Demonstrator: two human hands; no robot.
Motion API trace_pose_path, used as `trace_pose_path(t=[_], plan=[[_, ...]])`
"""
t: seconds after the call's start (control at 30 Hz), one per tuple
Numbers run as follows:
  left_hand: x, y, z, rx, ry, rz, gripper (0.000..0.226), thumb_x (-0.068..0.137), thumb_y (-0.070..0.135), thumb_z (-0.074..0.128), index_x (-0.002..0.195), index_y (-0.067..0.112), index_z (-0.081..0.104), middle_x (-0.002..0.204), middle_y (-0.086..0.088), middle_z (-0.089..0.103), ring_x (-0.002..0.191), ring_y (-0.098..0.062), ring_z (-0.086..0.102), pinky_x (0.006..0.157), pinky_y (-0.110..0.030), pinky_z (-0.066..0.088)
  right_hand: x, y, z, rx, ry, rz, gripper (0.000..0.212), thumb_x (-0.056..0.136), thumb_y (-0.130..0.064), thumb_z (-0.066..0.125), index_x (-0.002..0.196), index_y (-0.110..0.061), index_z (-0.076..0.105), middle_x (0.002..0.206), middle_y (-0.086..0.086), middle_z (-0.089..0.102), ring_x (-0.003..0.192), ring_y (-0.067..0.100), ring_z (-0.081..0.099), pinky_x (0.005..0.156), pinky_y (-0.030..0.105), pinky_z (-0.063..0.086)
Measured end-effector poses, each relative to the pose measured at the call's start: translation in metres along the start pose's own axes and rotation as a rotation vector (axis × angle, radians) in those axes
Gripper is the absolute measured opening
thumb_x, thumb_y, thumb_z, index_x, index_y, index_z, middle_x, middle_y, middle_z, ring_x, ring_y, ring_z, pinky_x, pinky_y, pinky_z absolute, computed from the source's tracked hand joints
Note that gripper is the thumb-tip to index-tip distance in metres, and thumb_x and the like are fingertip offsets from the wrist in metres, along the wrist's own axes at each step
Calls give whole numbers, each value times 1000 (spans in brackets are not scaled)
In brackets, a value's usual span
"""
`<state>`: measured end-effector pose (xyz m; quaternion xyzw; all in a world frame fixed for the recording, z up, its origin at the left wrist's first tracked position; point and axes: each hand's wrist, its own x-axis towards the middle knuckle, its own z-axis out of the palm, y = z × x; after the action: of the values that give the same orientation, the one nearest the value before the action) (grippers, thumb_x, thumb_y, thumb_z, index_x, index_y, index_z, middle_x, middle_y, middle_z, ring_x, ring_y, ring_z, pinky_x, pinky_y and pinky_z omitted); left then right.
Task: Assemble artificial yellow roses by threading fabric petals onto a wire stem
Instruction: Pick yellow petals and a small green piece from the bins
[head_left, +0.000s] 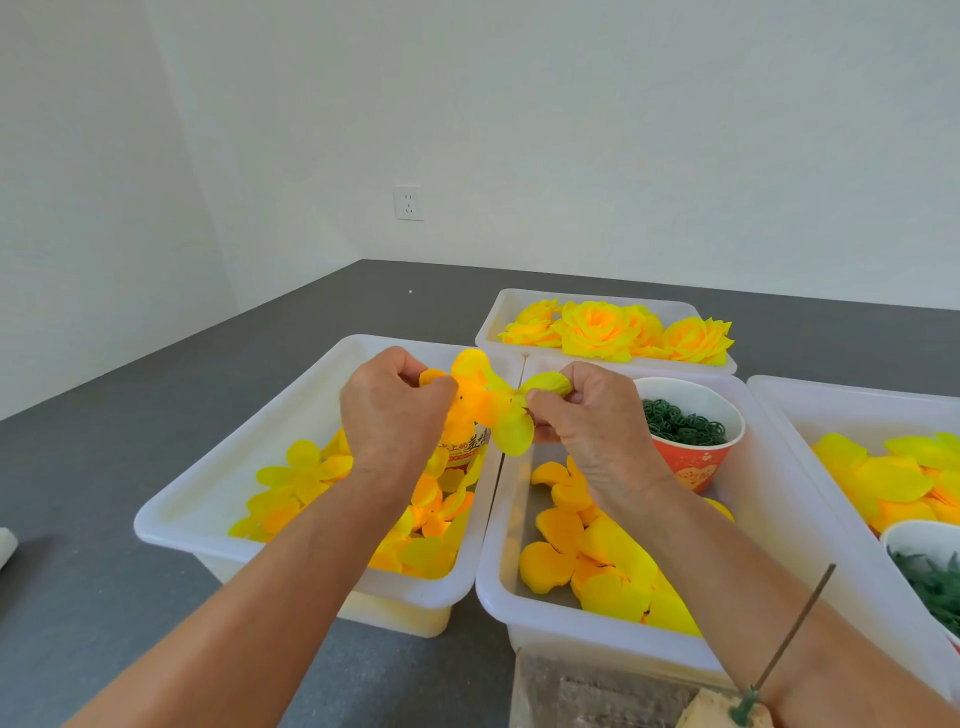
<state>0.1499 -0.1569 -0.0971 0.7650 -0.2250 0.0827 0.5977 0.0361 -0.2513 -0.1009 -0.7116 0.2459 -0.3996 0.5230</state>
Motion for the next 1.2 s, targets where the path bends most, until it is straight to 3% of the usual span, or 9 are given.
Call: trace_pose_path(t=[0.17, 0.3, 0.43, 0.53, 0.73, 0.83, 0.97, 1.07, 1.2], plan=[[2, -1, 0, -43, 25, -75, 10, 72, 15, 64, 65, 13, 57, 67, -10, 60, 76, -36, 61, 60, -52, 55, -1, -1, 0, -36, 11, 16, 5, 78, 0, 62, 73, -2, 60, 71, 22, 66, 57, 21, 64, 67, 52, 56], [2, -1, -1, -63, 26, -110, 14, 71, 16, 64, 62, 14, 54, 64, -9, 54, 69, -33, 55, 63, -54, 56, -2, -1, 0, -27, 40, 11, 6, 77, 1, 62, 72, 2, 58, 64, 19, 59, 55, 20, 57, 60, 42, 55], [8, -5, -5, -80, 87, -140, 15, 69, 12, 62, 59, 16, 51, 61, -4, 53, 63, -25, 51, 61, -40, 51, 3, 2, -8, 61, 170, 36, 8, 74, 0, 63, 74, 6, 57, 64, 13, 51, 59, 21, 45, 56, 33, 42], [9, -8, -4, -60, 83, -141, 15, 69, 11, 62, 59, 16, 52, 59, -2, 54, 60, -21, 49, 57, -34, 45, 3, -2, -10, 172, 141, 113, 4, 78, 3, 62, 76, 0, 60, 65, 11, 56, 52, 12, 52, 50, 23, 47], [13, -15, 3, 156, -140, -205, 6, 70, 5, 55, 66, 0, 55, 62, -9, 48, 62, -26, 45, 60, -41, 49, -2, -6, -7, 402, -128, 219, 12, 82, 7, 60, 79, -5, 61, 68, 7, 67, 56, 14, 66, 52, 22, 53], [14, -17, 5, 355, -352, -230, 9, 78, 3, 53, 70, 2, 52, 67, -11, 49, 60, -25, 48, 54, -28, 42, -5, -6, -5, 376, -223, 244, 11, 83, 5, 61, 79, -5, 62, 71, 8, 68, 59, 16, 66, 54, 23, 54], [11, -23, 4, 501, -497, -155, 22, 82, 1, 49, 98, -1, 63, 84, -17, 63, 77, -30, 60, 64, -32, 49, -6, -4, -4, 242, -211, 258, 10, 80, -2, 67, 80, -11, 64, 68, 2, 69, 55, 9, 64, 50, 20, 51], [10, -25, 0, 656, -522, -70, 24, 83, 1, 47, 100, 1, 63, 74, -6, 54, 75, -24, 53, 63, -30, 44, -6, -1, -5, 216, -193, 267, 9, 80, -4, 69, 82, -12, 64, 67, 1, 69, 57, 9, 63, 57, 26, 50], [8, -21, -3, 790, -545, -76, 23, 85, 3, 47, 105, 0, 58, 74, -5, 48, 77, -24, 51, 64, -30, 42, -5, -1, -5, 172, -170, 266, 10, 79, -5, 70, 79, -14, 64, 55, -7, 65, 47, 1, 58, 46, 16, 44]])
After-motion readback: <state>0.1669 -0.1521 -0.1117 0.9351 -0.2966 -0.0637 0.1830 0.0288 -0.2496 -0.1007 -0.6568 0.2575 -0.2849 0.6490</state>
